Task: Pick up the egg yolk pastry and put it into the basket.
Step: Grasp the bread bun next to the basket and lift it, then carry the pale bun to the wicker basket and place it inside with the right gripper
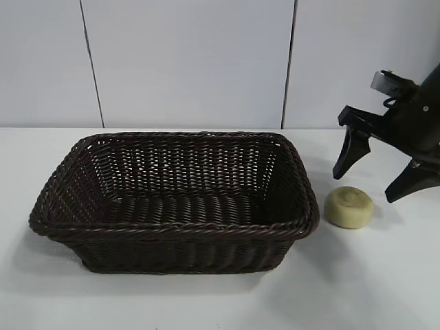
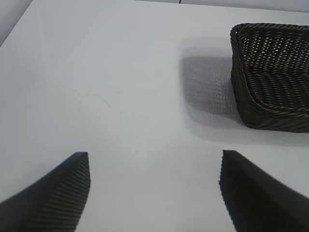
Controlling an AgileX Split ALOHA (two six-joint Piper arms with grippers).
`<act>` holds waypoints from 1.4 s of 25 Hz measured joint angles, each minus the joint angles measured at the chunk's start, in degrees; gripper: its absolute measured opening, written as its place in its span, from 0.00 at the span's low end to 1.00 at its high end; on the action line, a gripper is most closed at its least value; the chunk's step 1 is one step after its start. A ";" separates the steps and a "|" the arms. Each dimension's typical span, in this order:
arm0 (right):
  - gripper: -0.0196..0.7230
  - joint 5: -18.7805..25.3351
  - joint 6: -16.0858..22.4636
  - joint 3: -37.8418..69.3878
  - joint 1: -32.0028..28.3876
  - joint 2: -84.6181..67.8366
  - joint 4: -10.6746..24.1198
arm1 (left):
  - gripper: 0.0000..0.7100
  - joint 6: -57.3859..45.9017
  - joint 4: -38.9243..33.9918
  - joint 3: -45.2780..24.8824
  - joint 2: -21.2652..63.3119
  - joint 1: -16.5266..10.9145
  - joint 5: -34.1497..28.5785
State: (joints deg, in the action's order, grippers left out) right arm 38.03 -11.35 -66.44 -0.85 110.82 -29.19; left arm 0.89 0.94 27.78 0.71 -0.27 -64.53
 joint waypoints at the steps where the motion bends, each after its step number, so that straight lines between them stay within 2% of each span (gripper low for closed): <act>1: 0.81 -0.49 -0.01 0.00 0.00 0.64 -0.11 | 0.76 0.00 0.00 0.00 0.00 0.00 0.00; 6: 0.80 -1.69 -0.28 0.00 0.00 2.86 -1.10 | 0.76 0.00 0.00 0.00 0.00 0.00 0.00; 9: 0.73 -1.95 -0.28 0.00 0.00 3.08 -1.32 | 0.76 0.00 0.00 0.00 0.00 0.00 0.00; 11: 0.62 -2.14 -0.28 -0.07 0.00 3.08 -1.49 | 0.76 0.00 0.00 0.00 0.00 0.00 0.00; 16: 0.22 -2.63 -0.28 -0.07 0.00 3.08 -1.54 | 0.76 0.00 0.00 0.00 0.00 0.00 0.00; 18: 0.13 -2.63 -0.36 -0.08 0.00 3.08 -1.56 | 0.76 0.00 0.00 0.00 0.00 0.00 0.00; 24: 0.07 -0.95 -0.98 -0.26 0.00 1.75 -1.68 | 0.76 0.00 0.00 0.00 0.00 0.00 0.00; 35: 0.07 6.72 -1.97 -0.26 0.00 -15.11 -1.06 | 0.76 0.00 0.00 0.00 0.00 0.00 0.00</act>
State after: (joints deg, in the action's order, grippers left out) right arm 44.75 -13.32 -66.70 -0.85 95.71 -30.25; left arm 0.89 0.94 27.78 0.71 -0.27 -64.53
